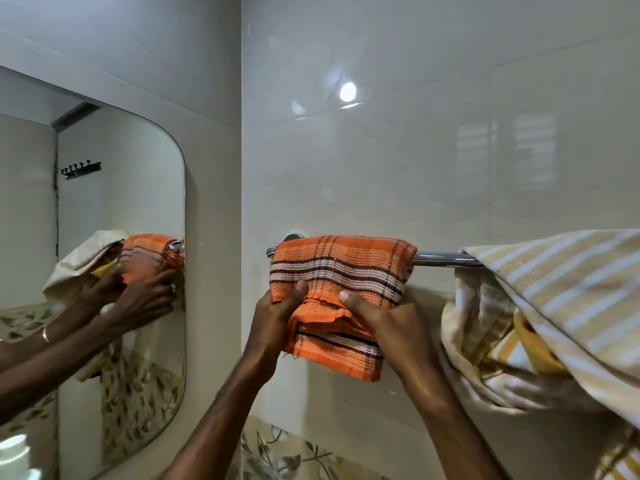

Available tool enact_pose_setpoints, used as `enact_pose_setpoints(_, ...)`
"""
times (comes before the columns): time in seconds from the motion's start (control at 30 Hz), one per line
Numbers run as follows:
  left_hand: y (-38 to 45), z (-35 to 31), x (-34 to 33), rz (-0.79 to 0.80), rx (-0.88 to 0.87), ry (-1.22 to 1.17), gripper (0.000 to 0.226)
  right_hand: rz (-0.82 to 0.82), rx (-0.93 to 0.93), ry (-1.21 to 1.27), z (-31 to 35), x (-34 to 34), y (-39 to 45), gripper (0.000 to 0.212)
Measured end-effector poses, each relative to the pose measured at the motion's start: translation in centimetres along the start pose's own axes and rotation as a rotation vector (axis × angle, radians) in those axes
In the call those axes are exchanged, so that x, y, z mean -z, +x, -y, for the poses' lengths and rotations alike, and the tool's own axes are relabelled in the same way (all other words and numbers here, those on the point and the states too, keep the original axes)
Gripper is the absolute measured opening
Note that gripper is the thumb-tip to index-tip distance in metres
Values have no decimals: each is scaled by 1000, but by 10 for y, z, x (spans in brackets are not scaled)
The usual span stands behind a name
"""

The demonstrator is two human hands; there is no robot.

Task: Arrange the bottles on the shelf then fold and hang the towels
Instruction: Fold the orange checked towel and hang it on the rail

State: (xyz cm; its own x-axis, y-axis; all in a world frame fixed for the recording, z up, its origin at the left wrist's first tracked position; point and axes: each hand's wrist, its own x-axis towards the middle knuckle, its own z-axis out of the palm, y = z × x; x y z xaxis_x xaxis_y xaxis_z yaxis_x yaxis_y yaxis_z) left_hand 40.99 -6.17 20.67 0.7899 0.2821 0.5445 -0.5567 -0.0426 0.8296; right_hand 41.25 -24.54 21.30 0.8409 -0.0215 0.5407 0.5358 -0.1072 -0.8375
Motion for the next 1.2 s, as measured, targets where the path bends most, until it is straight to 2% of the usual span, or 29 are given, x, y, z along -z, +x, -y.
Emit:
enact_pose_setpoints(0.07, 2, 5, 0, -87, -53, 37, 44, 31, 15, -7, -5, -6, -1, 35)
enact_pose_setpoints(0.13, 6, 13, 3, -158, -110, 131, 50, 9, 50, -23, -12, -13, 1, 58)
enact_pose_setpoints(0.2, 9, 18, 4, -220, -166, 196, 46, -10, 93, -40, -18, -18, 5, 69)
enact_pose_setpoints(0.33, 10, 29, -1, -272, -228, 223, 38, -51, 156, -8, -30, -26, 5, 56)
enact_pose_setpoints(0.47, 10, 37, -8, -300, -258, 208, 33, -84, 189, 21, -36, -30, 2, 75)
enact_pose_setpoints(0.6, 9, 37, -11, -328, -260, 206, 30, -86, 210, -2, -36, -28, 2, 59)
enact_pose_setpoints(0.83, 4, 28, -6, -319, -227, 299, 48, -20, 178, -154, -19, -13, -6, 58)
enact_pose_setpoints(1.03, -6, 17, -10, -345, -196, 361, 38, -17, 165, -326, -4, 1, -20, 55)
enact_pose_setpoints(1.13, -8, 13, -11, -355, -174, 396, 43, -76, 190, -453, 5, 7, -34, 72)
enact_pose_setpoints(1.2, -9, 12, -13, -371, -160, 415, 43, -162, 298, -462, 17, 12, -50, 81)
